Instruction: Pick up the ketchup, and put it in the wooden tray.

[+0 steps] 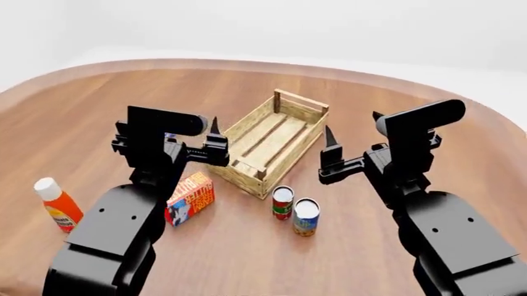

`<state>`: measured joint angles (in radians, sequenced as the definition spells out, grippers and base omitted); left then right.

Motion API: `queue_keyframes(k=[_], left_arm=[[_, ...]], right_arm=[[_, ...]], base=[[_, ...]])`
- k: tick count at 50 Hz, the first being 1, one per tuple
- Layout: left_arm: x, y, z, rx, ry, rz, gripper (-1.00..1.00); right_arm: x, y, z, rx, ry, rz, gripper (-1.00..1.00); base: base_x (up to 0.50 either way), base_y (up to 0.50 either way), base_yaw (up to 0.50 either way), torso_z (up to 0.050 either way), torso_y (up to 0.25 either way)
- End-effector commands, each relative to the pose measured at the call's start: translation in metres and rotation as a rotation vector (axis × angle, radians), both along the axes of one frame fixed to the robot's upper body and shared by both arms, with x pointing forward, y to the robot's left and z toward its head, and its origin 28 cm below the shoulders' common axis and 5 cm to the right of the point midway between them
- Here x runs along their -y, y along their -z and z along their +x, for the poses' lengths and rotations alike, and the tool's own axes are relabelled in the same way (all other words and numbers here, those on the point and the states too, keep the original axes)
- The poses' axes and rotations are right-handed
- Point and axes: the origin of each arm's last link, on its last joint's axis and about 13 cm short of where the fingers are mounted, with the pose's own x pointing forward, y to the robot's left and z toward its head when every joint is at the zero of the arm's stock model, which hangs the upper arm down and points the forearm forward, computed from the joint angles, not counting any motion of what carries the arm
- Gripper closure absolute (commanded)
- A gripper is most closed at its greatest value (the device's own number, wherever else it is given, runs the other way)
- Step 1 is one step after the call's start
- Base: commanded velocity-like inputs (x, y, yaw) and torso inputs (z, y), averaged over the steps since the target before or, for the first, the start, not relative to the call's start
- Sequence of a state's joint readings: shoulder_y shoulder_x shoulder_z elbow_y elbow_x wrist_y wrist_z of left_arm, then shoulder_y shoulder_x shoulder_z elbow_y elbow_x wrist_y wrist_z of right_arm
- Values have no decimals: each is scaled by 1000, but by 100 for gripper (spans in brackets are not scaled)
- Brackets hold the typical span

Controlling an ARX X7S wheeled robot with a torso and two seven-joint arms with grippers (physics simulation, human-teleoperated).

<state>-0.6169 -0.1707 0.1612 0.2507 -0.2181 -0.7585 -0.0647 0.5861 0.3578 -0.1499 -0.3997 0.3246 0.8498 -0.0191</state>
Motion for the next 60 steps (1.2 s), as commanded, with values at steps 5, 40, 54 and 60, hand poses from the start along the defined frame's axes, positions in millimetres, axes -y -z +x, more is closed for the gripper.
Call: queue_keyframes(k=[5, 40, 54, 60], left_arm=[[-1, -4, 3, 11, -33, 1, -100], [-3, -12, 17, 5, -88, -4, -100], [-5, -11, 16, 11, -96, -10, -100], [-8, -9, 13, -1, -89, -11, -100]], right_arm=[[1, -4, 1, 2, -8, -5, -100], [0, -11, 1, -15, 37, -35, -100], [1, -9, 0, -9, 41, -33, -100], [1, -8, 1, -7, 44, -29, -100]], base=[[0, 0, 500, 0, 0], [222, 58, 129, 0, 0], [415, 109, 0, 0, 1], [0, 0, 0, 0, 0]])
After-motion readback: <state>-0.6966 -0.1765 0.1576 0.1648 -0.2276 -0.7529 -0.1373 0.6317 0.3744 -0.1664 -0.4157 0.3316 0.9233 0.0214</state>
